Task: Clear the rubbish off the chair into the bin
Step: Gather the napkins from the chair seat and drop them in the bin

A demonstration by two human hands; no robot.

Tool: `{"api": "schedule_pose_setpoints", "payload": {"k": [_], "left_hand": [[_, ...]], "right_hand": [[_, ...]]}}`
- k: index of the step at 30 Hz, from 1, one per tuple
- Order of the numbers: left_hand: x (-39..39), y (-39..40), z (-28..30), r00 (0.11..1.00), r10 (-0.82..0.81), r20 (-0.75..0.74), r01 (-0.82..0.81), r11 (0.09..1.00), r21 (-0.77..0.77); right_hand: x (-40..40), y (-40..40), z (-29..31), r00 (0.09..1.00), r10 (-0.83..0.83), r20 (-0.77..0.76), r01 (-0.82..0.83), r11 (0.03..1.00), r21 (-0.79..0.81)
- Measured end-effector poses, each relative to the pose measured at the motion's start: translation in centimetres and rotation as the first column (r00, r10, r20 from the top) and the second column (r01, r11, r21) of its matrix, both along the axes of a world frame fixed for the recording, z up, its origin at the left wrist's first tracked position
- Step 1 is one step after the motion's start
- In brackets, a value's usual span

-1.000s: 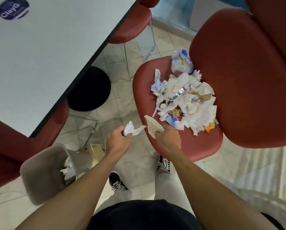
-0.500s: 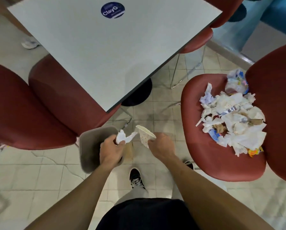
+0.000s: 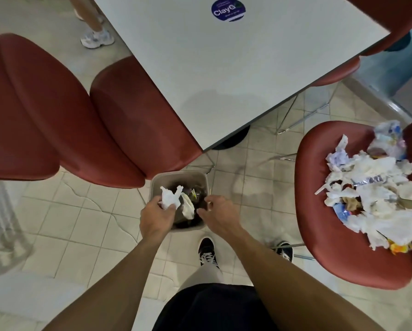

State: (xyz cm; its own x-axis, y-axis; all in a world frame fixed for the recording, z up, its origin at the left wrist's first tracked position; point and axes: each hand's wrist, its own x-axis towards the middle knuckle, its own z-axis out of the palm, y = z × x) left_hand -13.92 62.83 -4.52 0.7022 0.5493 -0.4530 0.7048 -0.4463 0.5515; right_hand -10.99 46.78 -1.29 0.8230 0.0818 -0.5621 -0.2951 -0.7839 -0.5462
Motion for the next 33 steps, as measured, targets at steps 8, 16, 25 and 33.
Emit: {"api": "schedule_pose_setpoints", "payload": {"k": [8, 16, 25, 33], "left_hand": [[0.6, -1.7, 0.4, 0.998, -0.024, -0.058, 0.025, 1.0, 0.011], [2.5, -7.0, 0.0, 0.978, -0.2, -0.055, 0.201, 0.98, 0.001], [6.3, -19.5, 0.3, 0.899, -0.438, -0.011, 0.438, 0.898, -0.037], [8.5, -33.2, -0.8, 0.805, -0.593, -0.02, 0.592, 0.804, -0.047]], "right_hand": [[-0.1, -3.2, -0.6, 0.999, -0.048, -0.02, 0.049, 0.998, 0.034], [-0.9, -10.5, -1.0, 0.976, -0.21, -0.06, 0.213, 0.976, 0.052], [-0.8, -23.6, -0.4, 0.918, -0.396, -0.016, 0.396, 0.918, 0.026], [-1.3, -36.3, -1.4, 0.827, -0.561, -0.029, 0.561, 0.828, -0.01]]}}
